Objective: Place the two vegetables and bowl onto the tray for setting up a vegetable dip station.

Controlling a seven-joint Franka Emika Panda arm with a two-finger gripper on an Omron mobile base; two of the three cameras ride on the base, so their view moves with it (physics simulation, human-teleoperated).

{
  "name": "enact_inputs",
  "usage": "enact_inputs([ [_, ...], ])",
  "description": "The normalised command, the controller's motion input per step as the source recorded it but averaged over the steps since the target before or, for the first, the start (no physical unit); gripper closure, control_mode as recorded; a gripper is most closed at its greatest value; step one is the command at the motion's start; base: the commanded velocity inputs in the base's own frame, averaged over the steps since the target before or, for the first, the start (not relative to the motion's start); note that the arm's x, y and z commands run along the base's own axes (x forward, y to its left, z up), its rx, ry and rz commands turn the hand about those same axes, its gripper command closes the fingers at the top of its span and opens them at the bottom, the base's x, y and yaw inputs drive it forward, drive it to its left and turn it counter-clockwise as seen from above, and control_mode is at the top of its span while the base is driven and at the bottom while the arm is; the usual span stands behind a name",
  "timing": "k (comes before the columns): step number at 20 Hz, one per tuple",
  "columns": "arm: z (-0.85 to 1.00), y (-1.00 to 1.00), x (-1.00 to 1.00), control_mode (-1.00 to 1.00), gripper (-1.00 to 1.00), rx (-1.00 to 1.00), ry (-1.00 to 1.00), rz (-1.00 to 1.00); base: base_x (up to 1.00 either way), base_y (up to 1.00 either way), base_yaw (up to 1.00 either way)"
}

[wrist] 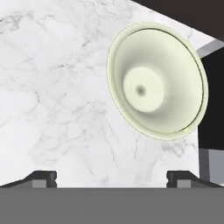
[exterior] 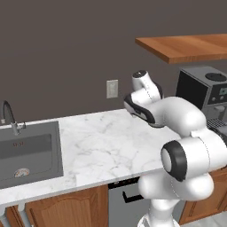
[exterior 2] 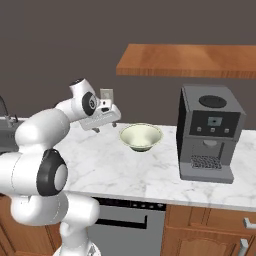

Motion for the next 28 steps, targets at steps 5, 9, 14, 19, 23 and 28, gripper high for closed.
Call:
enact_inputs([
  [5, -0.24, -0.11, 0.25, -1.0, -1.0, 0.0, -0.01, 0.05, 0.0, 0.0, 0.0],
  [9, -0.25, -0.1, 0.23, -1.0, -1.0, 0.0, 0.0, 0.06, 0.0, 0.0, 0.0],
  [14, -0.24, -0.08, 0.28, -1.0, -1.0, 0.0, 0.0, 0.07, 0.0, 0.0, 0.0],
  [19, -0.22, -0.05, 0.32, -1.0, -1.0, 0.0, 0.0, 0.08, 0.0, 0.0, 0.0],
  [23, -0.23, -0.06, 0.28, -1.0, -1.0, 0.0, 0.0, 0.08, 0.0, 0.0, 0.0],
  [28, -0.23, -0.05, 0.29, -1.0, -1.0, 0.0, 0.0, 0.08, 0.0, 0.0, 0.0],
])
